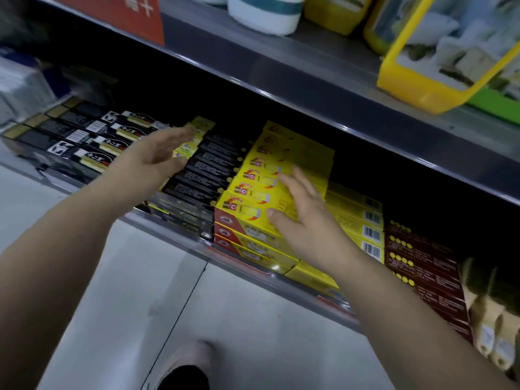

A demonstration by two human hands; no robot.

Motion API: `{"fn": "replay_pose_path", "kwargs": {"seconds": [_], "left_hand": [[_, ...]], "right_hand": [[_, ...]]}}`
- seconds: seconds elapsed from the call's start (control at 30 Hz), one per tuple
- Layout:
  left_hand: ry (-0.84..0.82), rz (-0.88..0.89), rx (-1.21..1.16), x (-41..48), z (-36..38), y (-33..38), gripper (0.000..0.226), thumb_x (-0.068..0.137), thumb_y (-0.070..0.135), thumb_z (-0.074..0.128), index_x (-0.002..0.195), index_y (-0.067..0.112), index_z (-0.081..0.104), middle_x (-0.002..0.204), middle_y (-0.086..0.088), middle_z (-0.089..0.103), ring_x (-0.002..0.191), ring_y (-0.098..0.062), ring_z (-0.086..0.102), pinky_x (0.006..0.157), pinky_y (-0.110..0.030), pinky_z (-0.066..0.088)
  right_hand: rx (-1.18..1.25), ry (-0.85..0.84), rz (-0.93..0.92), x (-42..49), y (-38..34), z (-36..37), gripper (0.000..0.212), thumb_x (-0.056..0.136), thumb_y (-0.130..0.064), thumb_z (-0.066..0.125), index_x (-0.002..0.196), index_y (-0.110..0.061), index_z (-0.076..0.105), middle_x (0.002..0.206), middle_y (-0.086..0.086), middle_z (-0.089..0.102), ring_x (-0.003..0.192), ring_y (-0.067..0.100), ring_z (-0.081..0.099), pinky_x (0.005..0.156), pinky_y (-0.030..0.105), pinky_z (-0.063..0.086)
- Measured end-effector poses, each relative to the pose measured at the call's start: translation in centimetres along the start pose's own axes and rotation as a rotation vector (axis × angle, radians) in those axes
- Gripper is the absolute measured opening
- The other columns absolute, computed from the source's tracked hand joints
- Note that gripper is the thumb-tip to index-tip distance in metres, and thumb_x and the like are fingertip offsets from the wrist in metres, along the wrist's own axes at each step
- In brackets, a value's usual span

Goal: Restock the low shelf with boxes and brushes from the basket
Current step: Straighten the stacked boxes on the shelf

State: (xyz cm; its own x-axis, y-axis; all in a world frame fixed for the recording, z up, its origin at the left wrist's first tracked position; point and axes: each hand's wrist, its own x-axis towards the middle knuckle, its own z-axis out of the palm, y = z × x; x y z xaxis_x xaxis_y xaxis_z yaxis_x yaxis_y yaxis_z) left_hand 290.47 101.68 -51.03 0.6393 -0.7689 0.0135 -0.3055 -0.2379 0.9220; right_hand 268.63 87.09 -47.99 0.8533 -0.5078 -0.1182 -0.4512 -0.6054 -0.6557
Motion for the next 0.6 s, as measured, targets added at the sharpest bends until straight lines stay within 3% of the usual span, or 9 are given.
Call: {"fn": "replay_pose_path", "kwargs": {"seconds": [0.07, 0.17, 0.3, 0.4, 0.6], "left_hand": [[0.057, -0.06, -0.004, -0.8, -1.6, -1.9, 0.048, 0.092, 0.014, 0.056, 0.13, 0.042, 0.048, 0.125, 0.036, 0.05, 0.126, 0.003, 0.044, 0.107, -0.031, 0.033], [0.065, -0.112, 0.003, -0.5, -2.3, -3.8, 0.051, 0.092, 0.016, 0.057, 0.135, 0.038, 0.043, 0.14, 0.019, 0.044, 0.133, -0.006, 0.038, 0.112, -0.038, 0.03], [0.055, -0.153, 0.008, 2.5, -2.3, -4.0, 0.058, 0.093, 0.022, 0.056, 0.144, 0.035, 0.031, 0.15, 0.008, 0.034, 0.137, -0.009, 0.031, 0.11, -0.03, 0.028], [0.027, -0.168, -0.03, 5.3, -2.0, -3.0, 0.061, 0.094, 0.017, 0.052, 0.148, 0.025, 0.024, 0.152, 0.003, 0.031, 0.139, -0.013, 0.028, 0.104, -0.022, 0.026], [-0.034, -0.147, 0.081, 7.8, -1.2, -2.3, 0.058, 0.093, 0.013, 0.051, 0.146, 0.021, 0.03, 0.149, -0.004, 0.036, 0.136, -0.019, 0.034, 0.099, -0.021, 0.028]], "right_hand": [[-0.105, -0.086, -0.09, 1.0, -2.2, 1.1, 0.058, 0.095, -0.034, 0.048, 0.147, -0.026, 0.024, 0.158, -0.011, 0.001, 0.144, 0.007, -0.001, 0.113, 0.024, 0.002], [-0.268, -0.137, -0.197, 3.3, -5.5, 3.2, 0.054, 0.095, -0.03, 0.048, 0.145, -0.02, 0.031, 0.158, -0.004, 0.012, 0.144, 0.016, 0.012, 0.115, 0.027, 0.006], [-0.499, -0.153, -0.238, 7.4, -7.9, 4.5, 0.049, 0.096, -0.031, 0.045, 0.141, -0.014, 0.038, 0.156, 0.003, 0.021, 0.14, 0.024, 0.023, 0.115, 0.033, 0.01], [-0.649, -0.219, -0.187, 10.2, -8.5, 4.8, 0.052, 0.097, -0.038, 0.04, 0.142, -0.014, 0.033, 0.156, 0.008, 0.018, 0.141, 0.027, 0.023, 0.115, 0.038, 0.012], [-0.739, -0.259, -0.11, 11.4, -7.7, 5.6, 0.057, 0.098, -0.046, 0.035, 0.145, -0.016, 0.028, 0.156, 0.012, 0.019, 0.14, 0.031, 0.026, 0.112, 0.039, 0.02]]}}
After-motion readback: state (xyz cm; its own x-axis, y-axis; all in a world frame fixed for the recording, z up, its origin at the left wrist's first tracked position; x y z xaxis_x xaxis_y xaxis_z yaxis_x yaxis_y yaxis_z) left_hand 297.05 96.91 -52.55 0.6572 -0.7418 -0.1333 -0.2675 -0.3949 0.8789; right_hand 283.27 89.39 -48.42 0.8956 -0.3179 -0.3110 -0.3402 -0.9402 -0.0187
